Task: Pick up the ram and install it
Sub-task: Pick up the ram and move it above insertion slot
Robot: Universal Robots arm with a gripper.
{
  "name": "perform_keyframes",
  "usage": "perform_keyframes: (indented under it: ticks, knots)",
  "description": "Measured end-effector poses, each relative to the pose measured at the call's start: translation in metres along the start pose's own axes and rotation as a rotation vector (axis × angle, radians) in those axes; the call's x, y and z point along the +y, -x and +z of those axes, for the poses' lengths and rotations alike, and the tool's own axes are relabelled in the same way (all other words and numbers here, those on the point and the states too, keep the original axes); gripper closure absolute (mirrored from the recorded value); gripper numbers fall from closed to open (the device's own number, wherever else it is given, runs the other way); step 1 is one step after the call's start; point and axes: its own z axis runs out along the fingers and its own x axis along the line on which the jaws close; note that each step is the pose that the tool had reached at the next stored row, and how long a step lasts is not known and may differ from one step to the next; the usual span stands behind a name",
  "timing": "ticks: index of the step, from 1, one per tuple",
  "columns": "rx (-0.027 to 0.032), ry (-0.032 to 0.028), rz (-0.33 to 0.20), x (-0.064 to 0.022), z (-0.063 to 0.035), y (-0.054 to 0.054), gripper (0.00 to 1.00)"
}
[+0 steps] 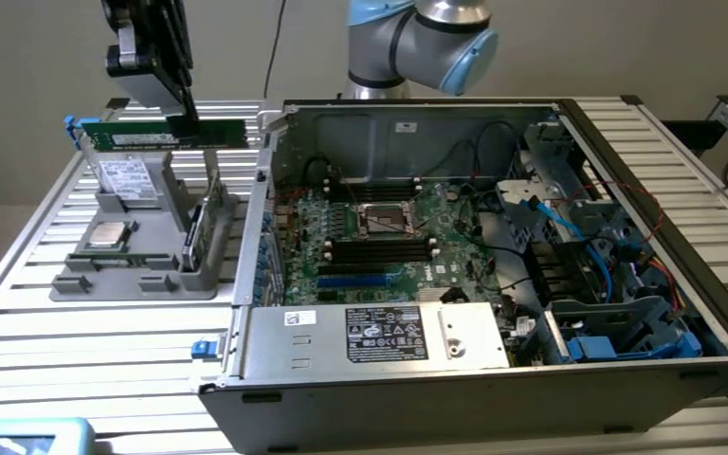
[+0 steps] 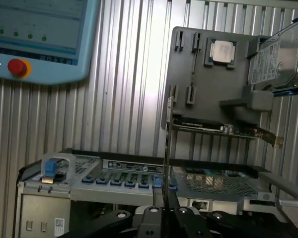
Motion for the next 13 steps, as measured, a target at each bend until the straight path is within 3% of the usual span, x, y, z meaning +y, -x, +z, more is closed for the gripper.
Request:
perform_keyframes:
  ticks: [13]
  knots:
    - [-0.0104, 0.002, 0.0, -0.059, 0.0, -0.005, 0.86]
